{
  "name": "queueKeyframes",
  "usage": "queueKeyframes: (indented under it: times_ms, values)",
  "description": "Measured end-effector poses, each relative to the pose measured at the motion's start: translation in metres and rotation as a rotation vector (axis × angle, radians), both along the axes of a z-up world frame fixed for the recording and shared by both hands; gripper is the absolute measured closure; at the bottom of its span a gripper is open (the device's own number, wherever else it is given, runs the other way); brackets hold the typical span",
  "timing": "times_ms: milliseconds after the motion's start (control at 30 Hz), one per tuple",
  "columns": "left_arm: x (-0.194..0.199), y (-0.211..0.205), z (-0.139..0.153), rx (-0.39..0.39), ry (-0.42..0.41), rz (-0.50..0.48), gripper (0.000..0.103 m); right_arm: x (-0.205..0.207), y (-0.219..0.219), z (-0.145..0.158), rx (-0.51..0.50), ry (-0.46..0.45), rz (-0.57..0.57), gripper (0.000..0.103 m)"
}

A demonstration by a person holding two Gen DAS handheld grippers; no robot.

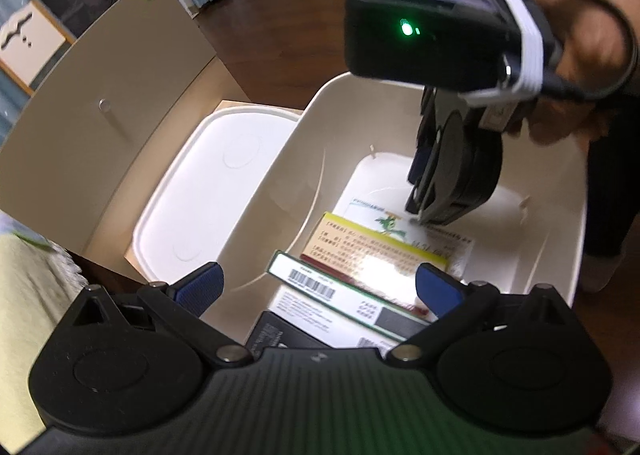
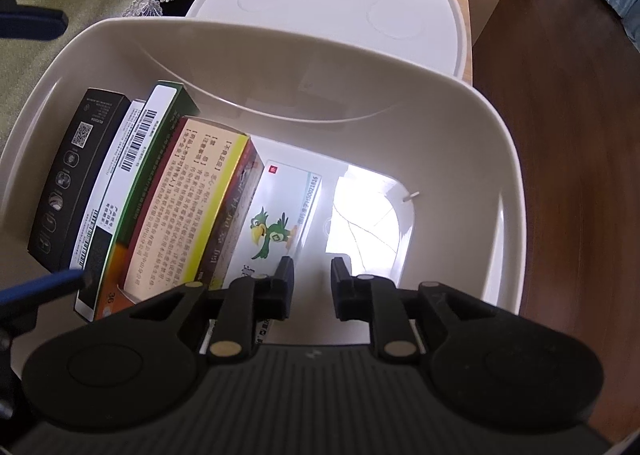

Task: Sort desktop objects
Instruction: 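Open the right tool and release the cream box in the basin, then raise both tools from the basin and turn toward the sofa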

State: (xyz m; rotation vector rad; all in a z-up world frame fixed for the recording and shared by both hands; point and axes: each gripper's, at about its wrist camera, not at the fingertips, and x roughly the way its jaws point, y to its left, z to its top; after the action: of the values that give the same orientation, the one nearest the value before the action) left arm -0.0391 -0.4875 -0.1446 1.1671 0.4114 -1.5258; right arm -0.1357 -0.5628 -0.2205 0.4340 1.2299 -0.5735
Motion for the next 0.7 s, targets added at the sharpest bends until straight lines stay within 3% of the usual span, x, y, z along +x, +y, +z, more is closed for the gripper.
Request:
queueKeyframes:
  times_ms: [533, 700]
  values:
    - [0.000, 0.017, 0.001, 0.169, 0.026, 0.008, 0.000, -0.004, 0.012, 0.021, -0.026, -0.011, 0.006, 0.078]
    - [0.003, 0.025, 0.010, 0.168, 0.026, 0.017, 0.000, -0.007, 0.021, 0.038, -0.048, -0.024, 0.012, 0.073]
